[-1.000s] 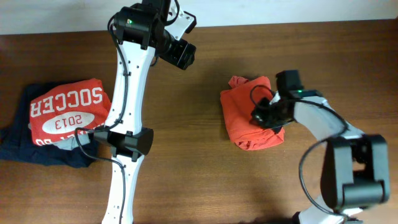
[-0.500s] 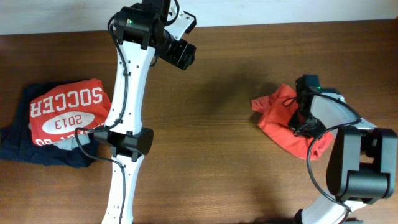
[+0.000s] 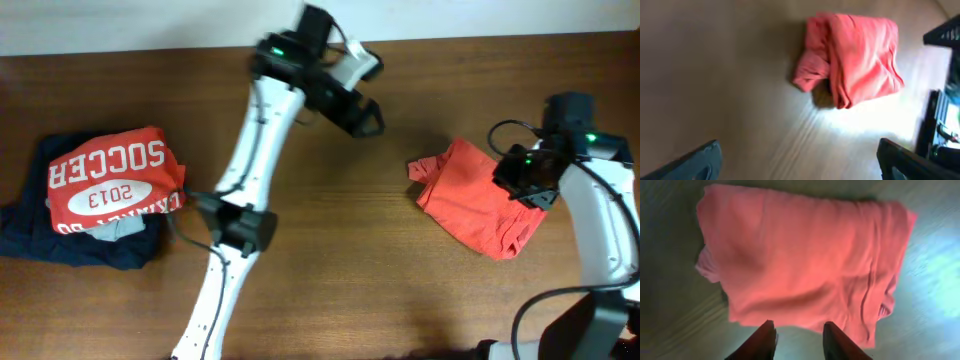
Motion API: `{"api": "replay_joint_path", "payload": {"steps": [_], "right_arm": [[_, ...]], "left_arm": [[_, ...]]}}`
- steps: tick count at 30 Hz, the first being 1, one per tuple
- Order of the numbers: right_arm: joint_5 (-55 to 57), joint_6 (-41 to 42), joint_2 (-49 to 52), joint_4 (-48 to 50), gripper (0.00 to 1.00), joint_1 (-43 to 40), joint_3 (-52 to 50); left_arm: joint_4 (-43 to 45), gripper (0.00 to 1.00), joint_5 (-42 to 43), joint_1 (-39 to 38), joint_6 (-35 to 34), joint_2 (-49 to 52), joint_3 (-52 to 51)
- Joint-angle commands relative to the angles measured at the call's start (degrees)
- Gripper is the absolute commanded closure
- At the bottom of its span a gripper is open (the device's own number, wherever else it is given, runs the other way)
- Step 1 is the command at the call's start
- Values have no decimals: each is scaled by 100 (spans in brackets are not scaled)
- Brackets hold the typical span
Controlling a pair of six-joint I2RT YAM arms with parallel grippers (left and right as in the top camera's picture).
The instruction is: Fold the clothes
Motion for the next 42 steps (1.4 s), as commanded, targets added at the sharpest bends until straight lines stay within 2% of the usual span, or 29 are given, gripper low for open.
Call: {"api": "replay_joint_path", "payload": {"steps": [1, 4, 6, 9, 20, 21, 23, 26, 27, 28, 39, 42], "right_arm": [[-761, 144, 216, -136, 64, -372, -35], [-780, 144, 326, -238, 64, -544, -44], [-890, 98, 334, -240, 64, -691, -74], [-1163, -74, 334, -271, 59, -837, -74], [-1156, -251, 334, -468, 59, -839, -74], [-1156, -267, 334, -490, 60, -839, -74], [-1156, -267, 334, -487, 59, -839, -74], [-1154, -267, 334, -490, 60, -839, -74], [-1154, -267, 334, -490, 60, -839, -74], [-1154, -267, 334, -490, 60, -839, -74], [-1113, -404, 334, -487, 59, -839, -74], [-1115, -619, 334, -492, 60, -839, -74]], "left_arm": [[328, 1, 625, -509, 195, 686, -15], [647, 1, 632, -828, 173, 988, -15], [918, 1, 651, -1047, -120, 1204, -15], [1187, 1, 651, -1322, -262, 1443, -15], [1497, 2, 636, -1773, -380, 1926, -44], [1482, 22, 636, -1770, -391, 1978, -48], [1425, 50, 636, -1770, -391, 2000, -50], [1257, 83, 634, -1766, -396, 2000, -50], [1200, 93, 627, -1762, -466, 2000, -50], [1158, 98, 627, -1753, -542, 2000, -50], [15, 99, -494, -1180, -2983, 2000, -50], [-286, 99, -487, -977, -3132, 1998, -50]]}}
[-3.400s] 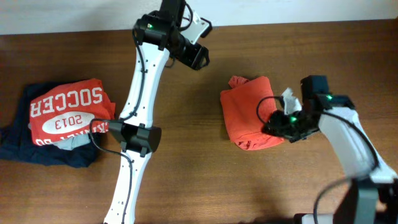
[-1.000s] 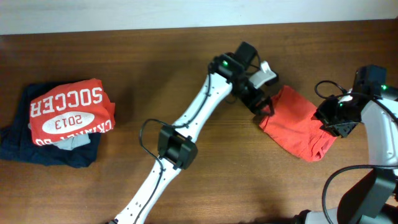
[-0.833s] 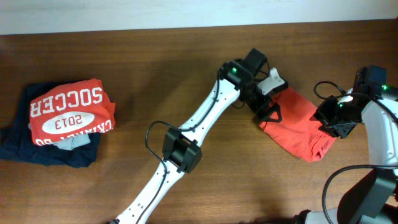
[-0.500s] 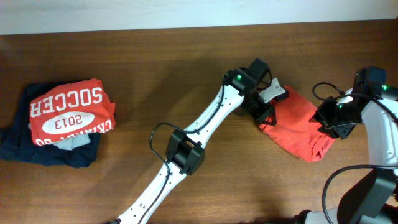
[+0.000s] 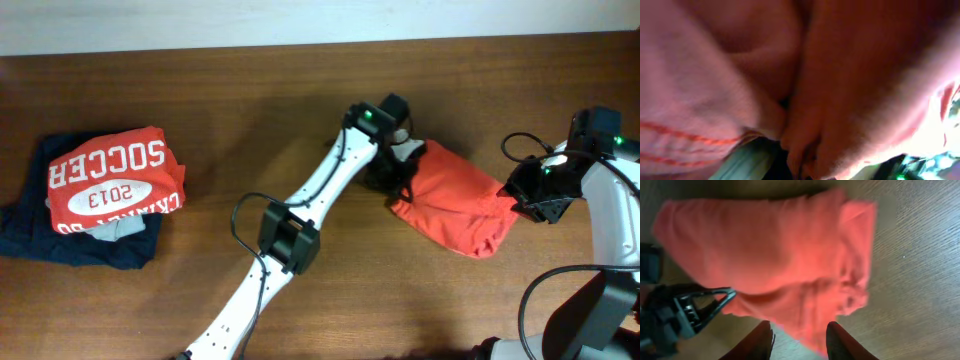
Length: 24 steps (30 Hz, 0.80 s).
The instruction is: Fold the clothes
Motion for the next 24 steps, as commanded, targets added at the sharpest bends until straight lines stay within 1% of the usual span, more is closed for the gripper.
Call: {"api": "replay_joint_path", "payload": {"steps": [1, 4, 6, 7, 8, 10, 11, 12, 13, 14, 18, 19, 20, 22, 24], "right_arm": [[-13, -382, 20, -24, 60, -24, -31], [-9, -535, 20, -24, 59, -15, -31], [-11, -562, 20, -22, 59, -15, -31], [-11, -597, 20, -22, 59, -15, -31], [-11, -597, 20, -17, 59, -15, -31], [-11, -597, 20, 39, 59, -15, -31], [-11, -597, 20, 55, 59, -15, -31], [-11, -599, 20, 66, 59, -15, -31], [-11, -597, 20, 68, 59, -15, -31], [-11, -597, 20, 68, 59, -15, -31], [-11, -640, 20, 57, 59, -15, -31], [-13, -640, 20, 42, 59, -15, -31], [-13, -640, 20, 35, 59, -15, -31], [-42, -748, 20, 22, 59, -15, -31], [-76, -885, 20, 20, 58, -15, -31]], "left_arm": [[-289, 99, -713, 407, -603, 118, -15], [-455, 99, -782, 636, -599, 118, 111], [-577, 99, -979, 793, -575, 44, 181], [-577, 99, -997, 898, -376, -87, 181], [-577, 99, -1049, 949, -334, -168, 181], [-577, 99, -1475, 1082, -74, -629, 181], [-577, 92, -1676, 1108, 55, -861, 181], [-577, 73, -1814, 1121, 136, -1088, 181], [-577, 57, -1873, 1123, 140, -1237, 181], [-577, 1, -1891, 1123, 149, -1377, 181], [-575, 1, -1919, 1196, 437, -2009, 181], [-575, 1, -2061, 1255, 457, -2271, 181], [-575, 1, -2264, 1320, 490, -2509, 181], [-575, 1, -2940, 1497, 540, -3126, 179], [-575, 1, -3438, 1681, 791, -3738, 179]]}}
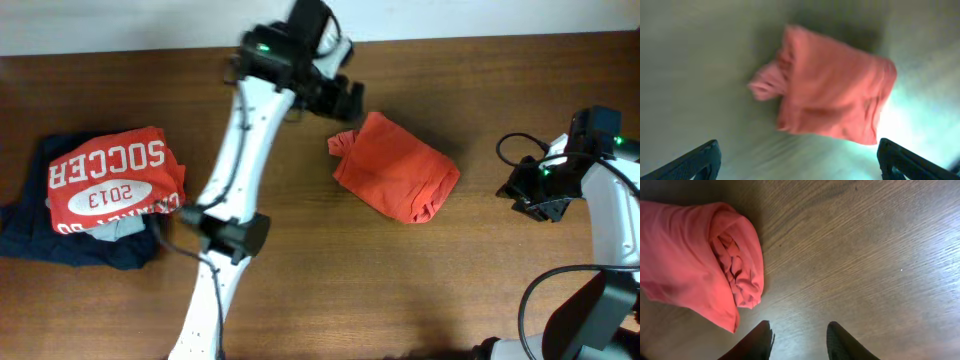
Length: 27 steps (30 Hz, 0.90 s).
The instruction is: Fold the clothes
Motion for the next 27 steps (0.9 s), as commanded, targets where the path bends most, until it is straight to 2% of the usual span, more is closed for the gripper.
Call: {"api": "replay_joint_path", "payload": {"steps": [1, 5, 9, 12, 16, 17, 19, 23, 25, 27], "right_arm": [[-74, -243, 20, -15, 55, -15, -28], [-149, -245, 20, -13, 48, -15, -28], [-693, -640, 20, -15, 44, -9, -28], [-1032, -885, 20, -7, 43, 142, -35], [-1095, -697, 20, 282, 45, 848, -170], [-1200, -555, 20, 476, 60, 1054, -234], [-1362, -133, 22, 1126, 96, 1497, -396], [-1325, 935, 140, 2542, 96, 2028, -811], [-1073, 1401, 415, 3202, 96, 2155, -1056], [-1056, 1421, 905, 3510, 96, 2151, -1117]], "left_arm": [[-7, 1, -1180, 455, 518, -1300, 46], [-7, 0, -1200, 793, 896, -2186, 42], [-7, 1, -1075, 999, 1016, -2258, -61], [37, 1, -754, 1117, 1019, -2000, -765], [546, 1, 243, 1113, 1364, -1467, -1950], [688, 1, 470, 1108, 1456, -1362, -2186], [1102, 1, 660, 1106, 1486, -1193, -2667], [1635, 1, 807, 1106, 1606, -1032, -3163], [1652, 1, 1279, 1106, 1838, -883, -3241], [1655, 1, 1875, 1093, 2059, -658, -3244]]}}
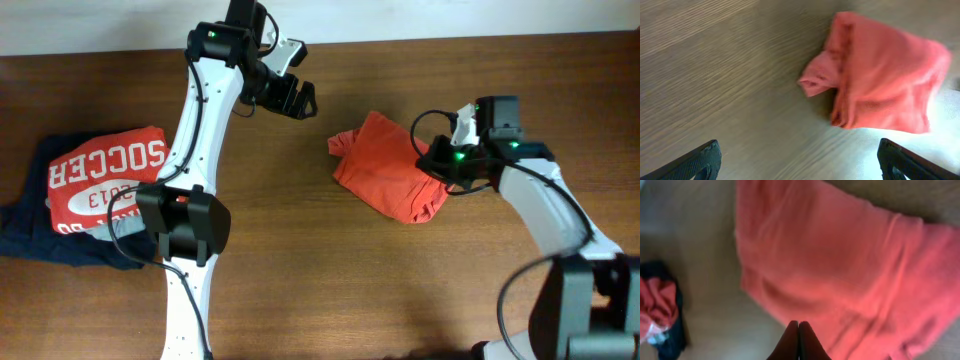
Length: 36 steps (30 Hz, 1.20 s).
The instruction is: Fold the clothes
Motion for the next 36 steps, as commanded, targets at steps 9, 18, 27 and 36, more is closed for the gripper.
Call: {"api": "replay_joint_path", "payload": {"steps": [9, 18, 27, 36], "right_arm": [[1215, 256, 1226, -782, 96, -7, -168], [2087, -286, 1226, -1325, 96, -11, -168], [2087, -584, 1226, -1386, 96, -11, -168], [2085, -586, 1226, -1386, 96, -11, -168]], "left_arm": [[295, 1, 1169, -380, 546, 800, -28], [739, 1, 1163, -890, 546, 1375, -37], [710, 1, 1923, -1283, 538, 2017, -37], [442, 1, 2039, -1843, 542, 2052, -37]]}}
